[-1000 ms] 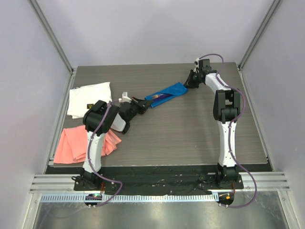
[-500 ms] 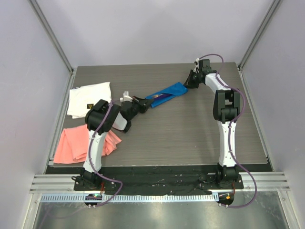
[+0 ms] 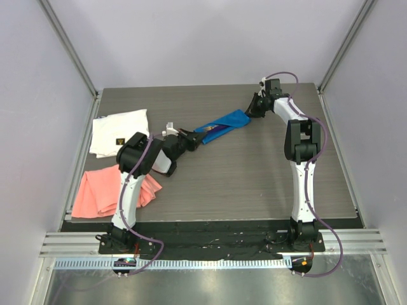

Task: Fold the napkin into a case and place the utensils inside
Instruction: Insert the knife into the folded napkin.

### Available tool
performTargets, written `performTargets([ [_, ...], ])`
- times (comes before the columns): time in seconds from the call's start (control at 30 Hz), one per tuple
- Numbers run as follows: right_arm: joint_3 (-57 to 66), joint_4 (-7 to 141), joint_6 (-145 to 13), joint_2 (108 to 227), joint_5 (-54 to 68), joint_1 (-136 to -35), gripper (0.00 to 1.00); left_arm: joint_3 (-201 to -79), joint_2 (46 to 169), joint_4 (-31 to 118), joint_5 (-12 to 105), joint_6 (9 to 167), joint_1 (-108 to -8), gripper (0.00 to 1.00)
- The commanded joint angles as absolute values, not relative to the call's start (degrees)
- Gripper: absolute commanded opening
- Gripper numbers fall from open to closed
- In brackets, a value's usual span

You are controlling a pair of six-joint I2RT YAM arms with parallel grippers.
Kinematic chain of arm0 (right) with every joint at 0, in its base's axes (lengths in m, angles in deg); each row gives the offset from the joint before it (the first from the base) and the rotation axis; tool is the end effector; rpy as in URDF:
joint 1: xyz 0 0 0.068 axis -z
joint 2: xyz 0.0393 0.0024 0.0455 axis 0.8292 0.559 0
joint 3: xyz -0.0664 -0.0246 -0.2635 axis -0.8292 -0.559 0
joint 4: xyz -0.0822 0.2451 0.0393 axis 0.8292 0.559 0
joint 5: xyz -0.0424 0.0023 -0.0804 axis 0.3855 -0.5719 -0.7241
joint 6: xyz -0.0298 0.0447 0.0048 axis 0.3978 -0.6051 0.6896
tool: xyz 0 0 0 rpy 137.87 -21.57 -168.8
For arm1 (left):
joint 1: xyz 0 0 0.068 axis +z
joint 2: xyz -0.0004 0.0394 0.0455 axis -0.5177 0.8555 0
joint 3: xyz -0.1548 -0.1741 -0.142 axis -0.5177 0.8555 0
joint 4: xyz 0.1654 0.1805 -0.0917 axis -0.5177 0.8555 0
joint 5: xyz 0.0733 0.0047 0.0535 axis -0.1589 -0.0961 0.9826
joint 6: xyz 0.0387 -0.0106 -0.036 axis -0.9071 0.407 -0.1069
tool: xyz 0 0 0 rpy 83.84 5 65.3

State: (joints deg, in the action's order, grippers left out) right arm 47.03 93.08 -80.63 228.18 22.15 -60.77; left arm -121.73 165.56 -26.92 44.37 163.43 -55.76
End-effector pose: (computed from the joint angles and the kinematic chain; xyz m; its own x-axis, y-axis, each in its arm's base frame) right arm 0.5406 0.0588 0.1499 -0.8340 0.2716 -0.4804 -0.0137 0.8600 0.5100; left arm 0.3742 -0.1783 0.0658 -0.5779 -0.8156 -0.0281 -0.0706 0.0843 -0.9939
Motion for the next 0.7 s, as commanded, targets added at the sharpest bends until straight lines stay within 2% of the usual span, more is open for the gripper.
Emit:
performTargets([
  [0.0,47.2,92.5,-81.1,228.9,24.0,-61.6,0.01,-122.6,165.0,-26.4,44.2,162.8,-55.9,0.1],
  [0.1,47.0,92.5,-81.2,228.8,24.0,-61.7,0.01,-122.3,163.8,-23.9,43.2,162.1,-55.6,0.23],
  [0.23,47.0,92.4,-81.0,228.8,24.0,-61.6,0.01,-121.7,162.2,-21.7,42.3,161.7,-55.3,0.34],
  [0.37,46.9,92.4,-81.0,228.8,24.1,-61.6,0.01,-121.2,160.2,-20.4,41.5,161.1,-54.9,0.38],
  [0.67,46.9,92.4,-80.9,228.7,24.0,-61.6,0.01,-121.5,154.6,-6.0,39.2,159.5,-54.3,0.44],
])
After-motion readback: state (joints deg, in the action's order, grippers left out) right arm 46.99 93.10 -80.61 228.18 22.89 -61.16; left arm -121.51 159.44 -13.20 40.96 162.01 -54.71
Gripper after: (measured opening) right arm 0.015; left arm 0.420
